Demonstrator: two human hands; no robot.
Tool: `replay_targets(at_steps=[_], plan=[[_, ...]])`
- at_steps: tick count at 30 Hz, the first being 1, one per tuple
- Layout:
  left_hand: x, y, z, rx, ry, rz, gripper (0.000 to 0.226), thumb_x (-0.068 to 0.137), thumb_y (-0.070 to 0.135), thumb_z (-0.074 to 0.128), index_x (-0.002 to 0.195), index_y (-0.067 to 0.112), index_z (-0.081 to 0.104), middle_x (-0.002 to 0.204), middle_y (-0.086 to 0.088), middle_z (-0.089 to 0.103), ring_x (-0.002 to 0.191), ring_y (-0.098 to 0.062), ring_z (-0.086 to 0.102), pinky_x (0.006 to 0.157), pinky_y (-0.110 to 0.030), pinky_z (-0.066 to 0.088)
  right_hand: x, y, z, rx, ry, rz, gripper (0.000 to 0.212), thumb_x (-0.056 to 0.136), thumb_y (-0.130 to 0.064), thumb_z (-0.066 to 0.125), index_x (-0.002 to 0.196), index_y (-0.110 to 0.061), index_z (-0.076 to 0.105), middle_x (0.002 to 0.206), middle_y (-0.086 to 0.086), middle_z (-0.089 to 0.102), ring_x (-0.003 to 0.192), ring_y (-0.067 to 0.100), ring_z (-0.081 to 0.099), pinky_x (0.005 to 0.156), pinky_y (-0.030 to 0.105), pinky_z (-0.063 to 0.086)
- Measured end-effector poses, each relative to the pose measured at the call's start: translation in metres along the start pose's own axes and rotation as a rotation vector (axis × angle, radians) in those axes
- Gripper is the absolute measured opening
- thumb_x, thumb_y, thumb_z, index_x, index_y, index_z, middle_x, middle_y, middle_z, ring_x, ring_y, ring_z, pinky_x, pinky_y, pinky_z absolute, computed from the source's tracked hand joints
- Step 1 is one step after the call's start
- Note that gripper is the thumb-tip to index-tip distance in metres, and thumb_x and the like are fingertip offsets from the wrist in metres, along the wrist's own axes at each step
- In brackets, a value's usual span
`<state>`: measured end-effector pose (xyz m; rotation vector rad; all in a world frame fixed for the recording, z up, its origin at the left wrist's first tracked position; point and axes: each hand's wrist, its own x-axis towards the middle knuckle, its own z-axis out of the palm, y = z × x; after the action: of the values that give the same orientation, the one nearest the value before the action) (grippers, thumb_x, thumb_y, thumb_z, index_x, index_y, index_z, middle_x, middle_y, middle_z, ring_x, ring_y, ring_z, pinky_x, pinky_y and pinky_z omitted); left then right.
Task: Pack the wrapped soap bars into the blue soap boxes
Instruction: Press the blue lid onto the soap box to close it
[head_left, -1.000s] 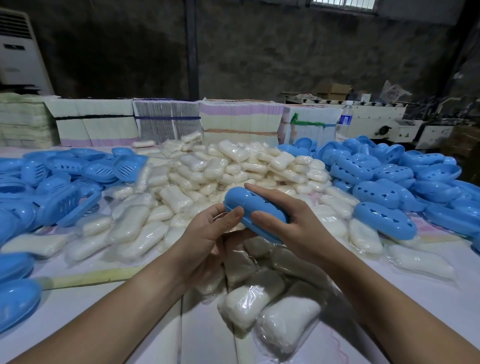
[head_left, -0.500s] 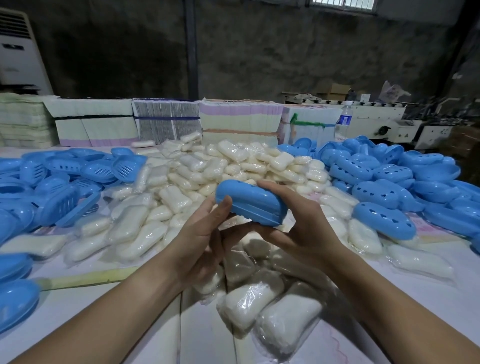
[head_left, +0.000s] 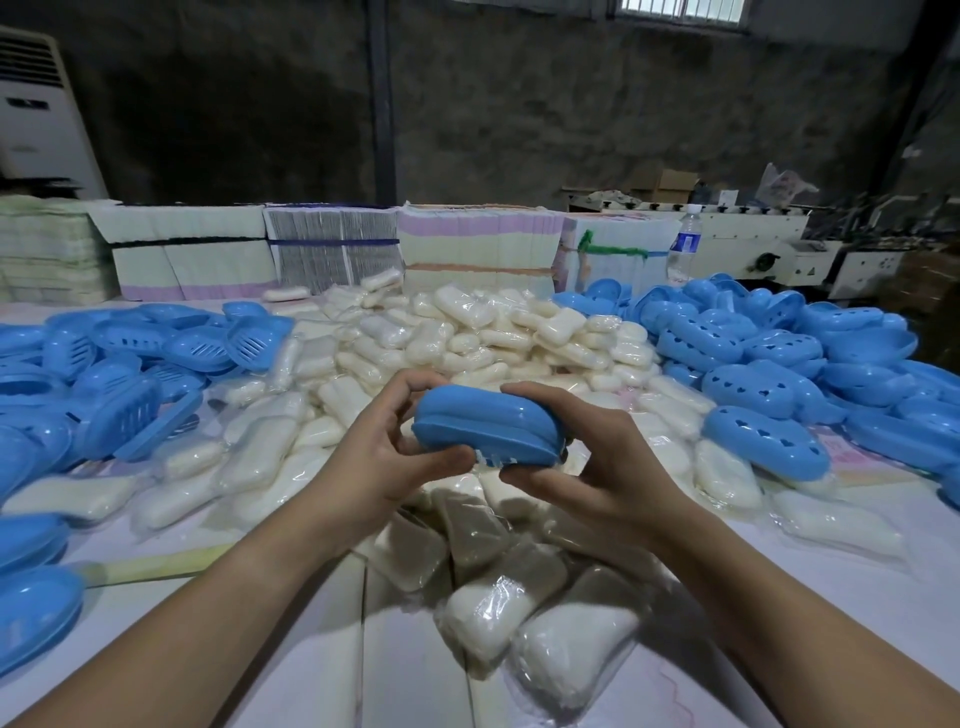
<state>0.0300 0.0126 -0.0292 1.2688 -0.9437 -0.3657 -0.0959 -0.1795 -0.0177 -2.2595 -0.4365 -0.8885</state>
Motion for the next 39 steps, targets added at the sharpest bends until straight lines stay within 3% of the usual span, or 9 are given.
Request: replay_targets(at_steps=[2, 4, 8, 12, 16, 20, 23, 34, 39], plan=[[-0.001, 0.001, 0.000, 0.027, -0.017, -0.017, 0.053, 0.056, 0.033, 0.094, 0.100, 0.037, 0.064, 0.099, 0.011, 0.068, 0.081, -0.020, 0.069, 0.089, -0.072, 0.047, 0.000, 0.001, -0.001, 0.029, -0.037, 0.027, 0.051, 0.085, -0.036, 0.073, 0.131, -0.030, 0.054, 0.110, -0.013, 0.065, 0.094, 0.018, 0.065, 0.076, 0.037, 0.054], [-0.003, 0.002, 0.002, 0.045, -0.011, -0.038, 0.057, 0.052, 0.042, 0.096, 0.098, 0.037, 0.063, 0.098, 0.010, 0.067, 0.081, -0.024, 0.067, 0.085, -0.072, 0.047, 0.000, 0.002, -0.001, 0.073, -0.072, 0.100, 0.050, 0.085, -0.042, 0.070, 0.131, -0.042, 0.052, 0.115, -0.016, 0.063, 0.100, 0.014, 0.064, 0.080, 0.027, 0.053], [-0.006, 0.004, 0.011, 0.149, -0.058, -0.039, 0.049, 0.064, 0.034, 0.085, 0.106, 0.043, 0.061, 0.099, 0.013, 0.063, 0.083, -0.013, 0.066, 0.072, -0.033, 0.058, -0.003, 0.006, 0.006, 0.069, -0.109, 0.184, 0.046, 0.087, -0.053, 0.060, 0.130, -0.053, 0.044, 0.118, -0.020, 0.056, 0.105, 0.013, 0.059, 0.086, 0.019, 0.048], [-0.008, 0.003, 0.015, 0.121, -0.057, -0.058, 0.052, 0.076, 0.023, 0.076, 0.117, 0.043, 0.052, 0.119, -0.007, 0.055, 0.095, -0.025, 0.063, 0.086, -0.040, 0.060, -0.005, 0.007, 0.010, 0.172, -0.139, 0.206, 0.052, 0.091, -0.045, 0.058, 0.138, -0.047, 0.035, 0.120, -0.020, 0.049, 0.105, 0.012, 0.057, 0.087, 0.015, 0.044], [-0.010, 0.000, 0.017, 0.090, -0.053, -0.068, 0.053, 0.072, 0.031, 0.079, 0.119, 0.037, 0.054, 0.113, -0.002, 0.059, 0.096, -0.022, 0.064, 0.089, -0.044, 0.059, -0.008, 0.005, 0.010, 0.192, -0.164, 0.225, 0.059, 0.091, -0.035, 0.063, 0.141, -0.042, 0.032, 0.125, -0.014, 0.048, 0.107, 0.011, 0.057, 0.089, 0.015, 0.044], [-0.007, -0.001, 0.016, -0.043, -0.023, -0.055, 0.044, 0.071, 0.028, 0.083, 0.111, 0.030, 0.065, 0.103, 0.001, 0.068, 0.094, -0.021, 0.069, 0.078, -0.033, 0.060, -0.003, 0.001, 0.010, 0.027, -0.059, 0.156, 0.049, 0.086, -0.042, 0.064, 0.131, -0.031, 0.047, 0.115, -0.015, 0.058, 0.100, 0.013, 0.059, 0.084, 0.021, 0.046], [-0.006, 0.000, 0.015, -0.050, -0.015, -0.038, 0.044, 0.070, 0.027, 0.083, 0.110, 0.028, 0.067, 0.100, 0.002, 0.068, 0.092, -0.019, 0.069, 0.077, -0.032, 0.060, -0.002, -0.001, 0.008, 0.009, -0.032, 0.121, 0.048, 0.087, -0.033, 0.069, 0.130, -0.024, 0.052, 0.113, -0.012, 0.062, 0.100, 0.014, 0.062, 0.084, 0.027, 0.050], [-0.007, 0.005, 0.017, -0.160, -0.038, -0.128, 0.060, 0.062, 0.051, 0.090, 0.111, 0.028, 0.066, 0.107, -0.001, 0.066, 0.101, -0.026, 0.069, 0.080, -0.034, 0.060, -0.002, -0.002, 0.009, -0.016, 0.030, 0.055, 0.054, 0.082, -0.033, 0.079, 0.130, -0.024, 0.057, 0.114, -0.012, 0.066, 0.099, 0.015, 0.066, 0.078, 0.029, 0.055], [-0.007, 0.010, 0.015, -0.239, 0.010, -0.120, 0.047, 0.066, 0.034, 0.088, 0.108, 0.024, 0.068, 0.111, -0.008, 0.066, 0.101, -0.028, 0.070, 0.080, -0.035, 0.060, 0.000, -0.001, 0.003, 0.150, -0.043, 0.177, 0.052, 0.085, -0.046, 0.066, 0.134, -0.042, 0.050, 0.118, -0.013, 0.063, 0.106, 0.018, 0.064, 0.085, 0.036, 0.056]])
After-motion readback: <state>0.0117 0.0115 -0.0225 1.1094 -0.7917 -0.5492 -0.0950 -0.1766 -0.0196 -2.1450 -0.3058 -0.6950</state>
